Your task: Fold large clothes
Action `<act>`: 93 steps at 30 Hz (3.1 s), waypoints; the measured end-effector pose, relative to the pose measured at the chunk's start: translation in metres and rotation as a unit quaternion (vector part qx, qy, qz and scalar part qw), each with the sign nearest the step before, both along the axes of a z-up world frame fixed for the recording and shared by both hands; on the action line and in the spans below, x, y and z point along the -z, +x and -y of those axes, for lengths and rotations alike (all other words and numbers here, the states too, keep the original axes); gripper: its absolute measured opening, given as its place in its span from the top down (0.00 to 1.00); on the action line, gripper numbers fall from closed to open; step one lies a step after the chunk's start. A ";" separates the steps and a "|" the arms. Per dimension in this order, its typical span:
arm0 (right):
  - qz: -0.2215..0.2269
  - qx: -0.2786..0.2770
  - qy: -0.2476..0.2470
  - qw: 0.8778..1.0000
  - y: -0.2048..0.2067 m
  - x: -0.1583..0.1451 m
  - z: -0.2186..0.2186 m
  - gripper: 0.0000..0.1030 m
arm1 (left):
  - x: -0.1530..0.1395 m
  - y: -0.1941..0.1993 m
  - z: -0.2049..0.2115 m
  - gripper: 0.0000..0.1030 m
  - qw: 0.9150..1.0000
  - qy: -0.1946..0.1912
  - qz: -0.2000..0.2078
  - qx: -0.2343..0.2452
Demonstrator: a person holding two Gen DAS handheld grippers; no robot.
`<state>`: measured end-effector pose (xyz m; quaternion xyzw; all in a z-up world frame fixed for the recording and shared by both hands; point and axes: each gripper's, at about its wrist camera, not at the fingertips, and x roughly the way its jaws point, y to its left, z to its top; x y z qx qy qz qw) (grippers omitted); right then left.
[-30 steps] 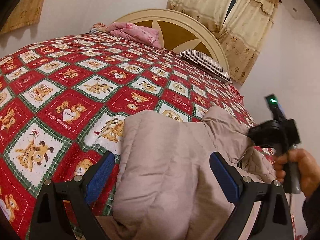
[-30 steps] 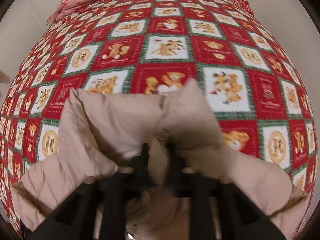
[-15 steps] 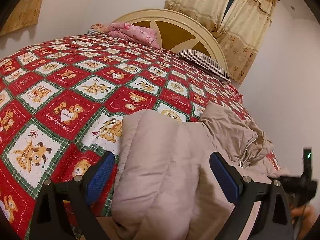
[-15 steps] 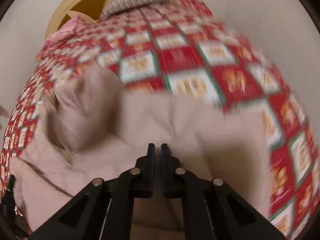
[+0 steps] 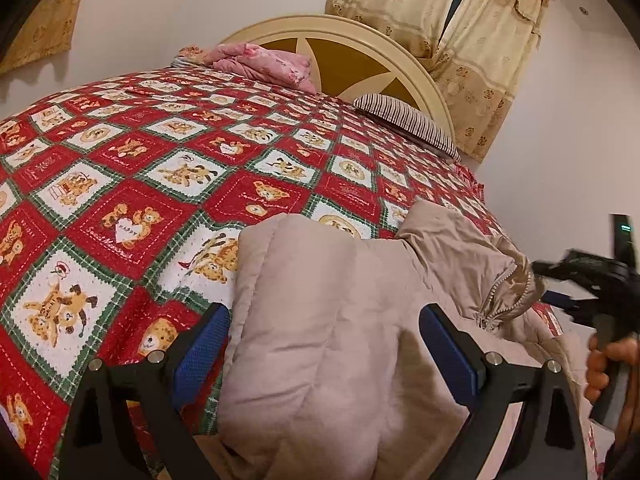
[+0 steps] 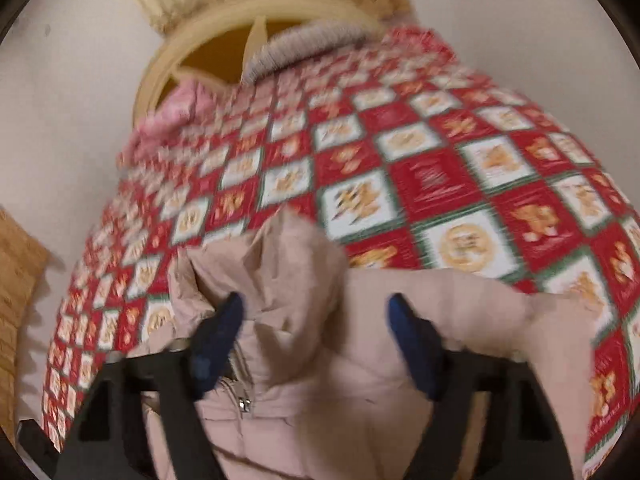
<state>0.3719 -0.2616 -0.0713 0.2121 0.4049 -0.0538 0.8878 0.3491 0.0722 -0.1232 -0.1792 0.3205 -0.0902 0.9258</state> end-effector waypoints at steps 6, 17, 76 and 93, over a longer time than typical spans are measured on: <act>-0.076 0.001 -0.051 0.996 0.006 0.032 -0.015 0.88 | 0.000 0.001 -0.001 0.06 1.000 -0.005 0.000 0.001; 0.000 0.017 -0.061 0.998 -0.054 0.071 0.012 0.92 | -0.006 -0.004 0.003 0.06 1.000 0.002 0.013 0.010; -0.033 -0.049 0.058 0.997 0.024 0.039 0.004 0.73 | 0.031 0.066 0.052 0.91 0.983 -0.155 -0.095 0.012; 0.027 -0.056 -0.004 0.998 -0.022 0.073 -0.020 0.78 | -0.015 0.019 0.038 0.87 0.992 -0.038 -0.118 0.024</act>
